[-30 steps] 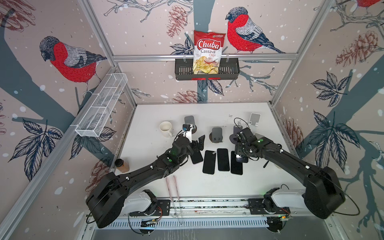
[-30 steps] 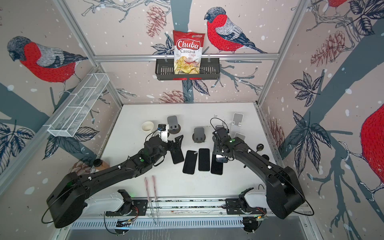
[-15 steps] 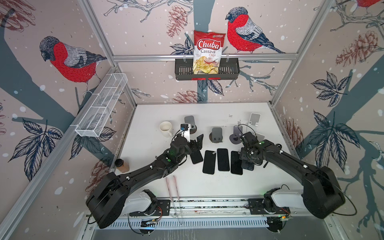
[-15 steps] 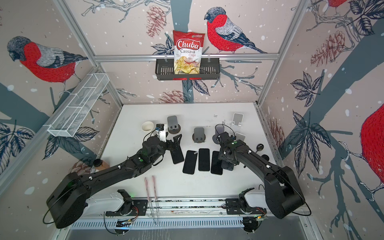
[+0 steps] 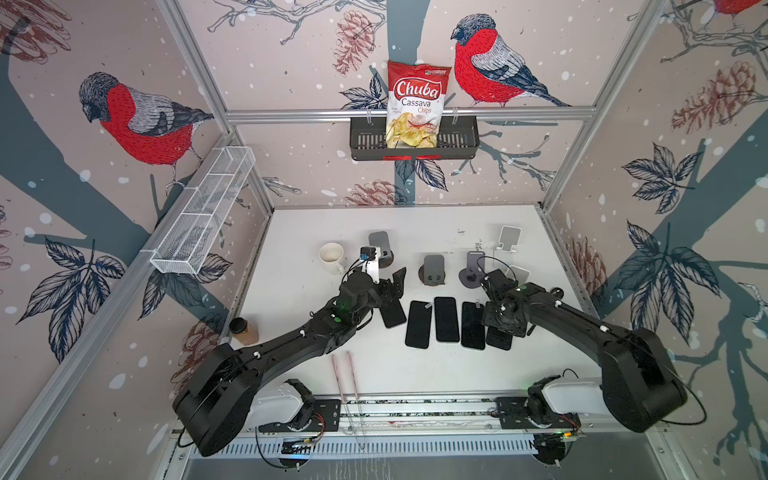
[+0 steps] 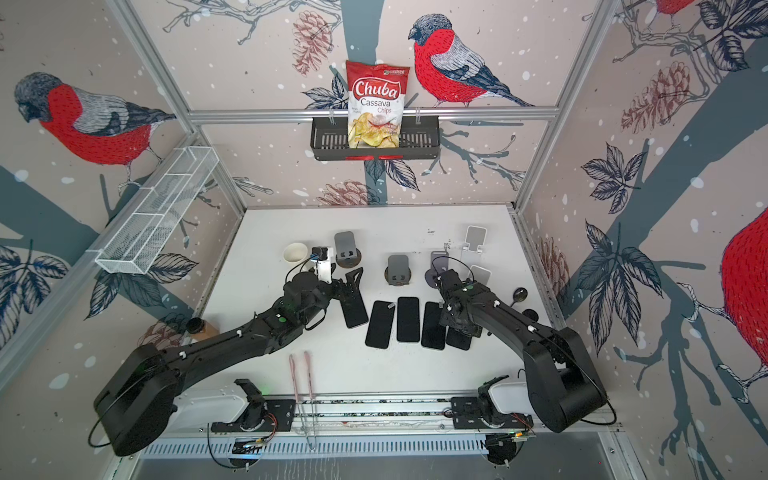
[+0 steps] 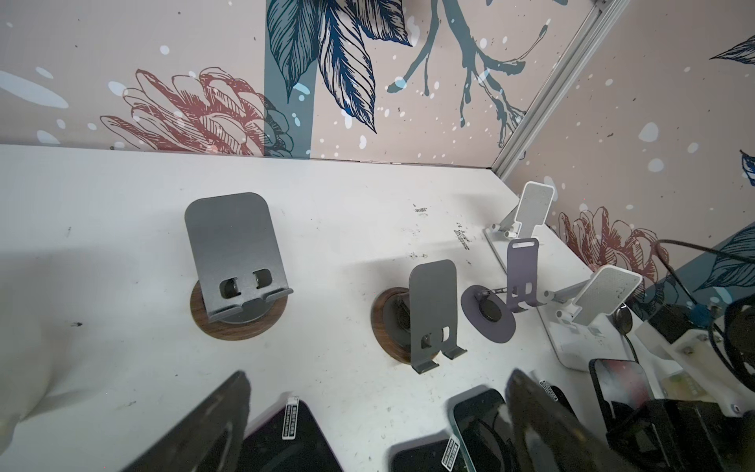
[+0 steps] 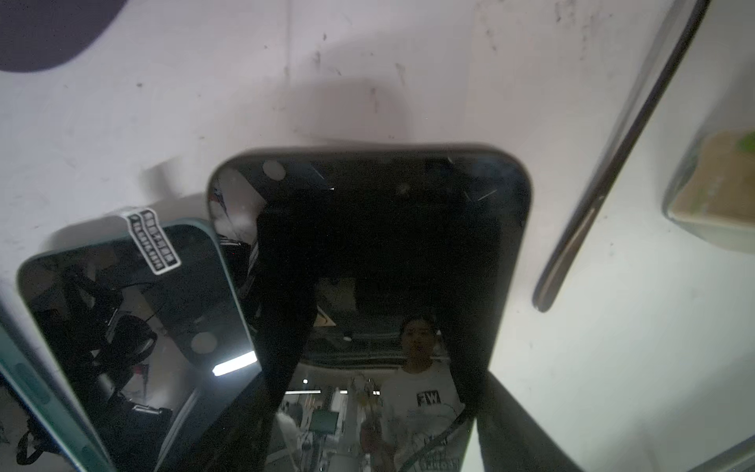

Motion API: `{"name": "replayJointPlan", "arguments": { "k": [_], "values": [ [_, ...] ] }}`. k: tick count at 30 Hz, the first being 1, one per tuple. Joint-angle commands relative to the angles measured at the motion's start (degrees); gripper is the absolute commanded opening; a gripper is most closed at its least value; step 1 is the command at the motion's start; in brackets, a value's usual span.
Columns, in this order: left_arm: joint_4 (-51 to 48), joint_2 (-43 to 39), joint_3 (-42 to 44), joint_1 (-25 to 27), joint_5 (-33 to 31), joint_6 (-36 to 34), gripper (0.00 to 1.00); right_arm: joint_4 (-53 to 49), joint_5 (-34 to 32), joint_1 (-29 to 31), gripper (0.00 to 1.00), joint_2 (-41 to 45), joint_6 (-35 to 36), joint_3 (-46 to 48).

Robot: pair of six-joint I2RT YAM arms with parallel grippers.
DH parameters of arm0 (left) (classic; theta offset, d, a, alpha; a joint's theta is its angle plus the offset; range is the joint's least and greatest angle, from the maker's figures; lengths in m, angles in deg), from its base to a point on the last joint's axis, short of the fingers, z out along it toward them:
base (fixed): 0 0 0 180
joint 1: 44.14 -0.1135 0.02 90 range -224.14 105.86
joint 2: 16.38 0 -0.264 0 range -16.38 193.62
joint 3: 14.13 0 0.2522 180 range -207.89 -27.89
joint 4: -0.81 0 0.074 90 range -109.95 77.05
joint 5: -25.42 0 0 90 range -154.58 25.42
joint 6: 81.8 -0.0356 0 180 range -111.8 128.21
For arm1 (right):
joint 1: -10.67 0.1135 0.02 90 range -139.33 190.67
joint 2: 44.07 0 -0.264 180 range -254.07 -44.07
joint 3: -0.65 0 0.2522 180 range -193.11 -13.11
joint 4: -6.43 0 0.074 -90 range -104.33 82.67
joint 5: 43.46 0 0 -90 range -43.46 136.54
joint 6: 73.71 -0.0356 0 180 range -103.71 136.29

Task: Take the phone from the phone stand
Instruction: 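Carry the black phone toward the row of flat phones and lower it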

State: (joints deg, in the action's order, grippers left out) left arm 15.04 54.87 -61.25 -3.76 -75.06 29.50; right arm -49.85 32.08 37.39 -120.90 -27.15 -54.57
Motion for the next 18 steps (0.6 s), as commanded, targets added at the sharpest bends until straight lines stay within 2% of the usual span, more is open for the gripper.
{"name": "replayJointPlan", "arguments": {
  "k": [1,18],
  "values": [
    [3.3,0.2,0.0,-0.3,1.1,-0.6,0.96,-1.2,0.2,0.0,0.64,0.2,-1.3,0.8],
    [3.9,0.7,-0.2,-0.5,2.2,0.1,0.96,1.8,6.8,1.3,0.64,0.6,-0.5,3.6]
  ]
}}
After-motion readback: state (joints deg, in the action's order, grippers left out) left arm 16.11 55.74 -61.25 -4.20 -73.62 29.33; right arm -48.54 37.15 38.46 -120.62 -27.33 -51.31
